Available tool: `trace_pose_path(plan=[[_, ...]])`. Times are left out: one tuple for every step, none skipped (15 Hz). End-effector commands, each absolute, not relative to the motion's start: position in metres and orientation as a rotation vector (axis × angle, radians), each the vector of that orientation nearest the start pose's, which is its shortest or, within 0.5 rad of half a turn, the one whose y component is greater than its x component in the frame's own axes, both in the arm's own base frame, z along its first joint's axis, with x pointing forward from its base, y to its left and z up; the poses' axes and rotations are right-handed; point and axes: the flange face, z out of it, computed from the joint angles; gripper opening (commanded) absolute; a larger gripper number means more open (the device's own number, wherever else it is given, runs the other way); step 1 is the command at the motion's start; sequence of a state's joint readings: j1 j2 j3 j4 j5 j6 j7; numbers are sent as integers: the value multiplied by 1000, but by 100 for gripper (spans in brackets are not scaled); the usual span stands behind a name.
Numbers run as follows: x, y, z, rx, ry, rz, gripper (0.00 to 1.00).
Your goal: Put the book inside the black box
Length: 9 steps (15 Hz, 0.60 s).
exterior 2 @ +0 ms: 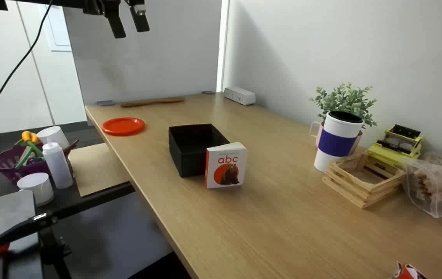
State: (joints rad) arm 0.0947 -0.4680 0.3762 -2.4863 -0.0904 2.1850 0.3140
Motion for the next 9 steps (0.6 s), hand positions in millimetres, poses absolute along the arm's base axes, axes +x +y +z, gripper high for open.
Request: trace_pose_path(plan=[[375,193,457,-3287,-294,-353,100],[375,193,457,-3287,-294,-353,100],[375,193,457,-3287,-294,-353,100],[375,193,457,-3287,-294,-353,100],[375,193,457,-3287,-294,-353,100],[375,193,457,-3287,-294,-353,100],[375,193,457,-3287,-294,-353,100],[377,192,460,-3258,-245,-370,100],[378,191,462,-3227,-195,-373,100]])
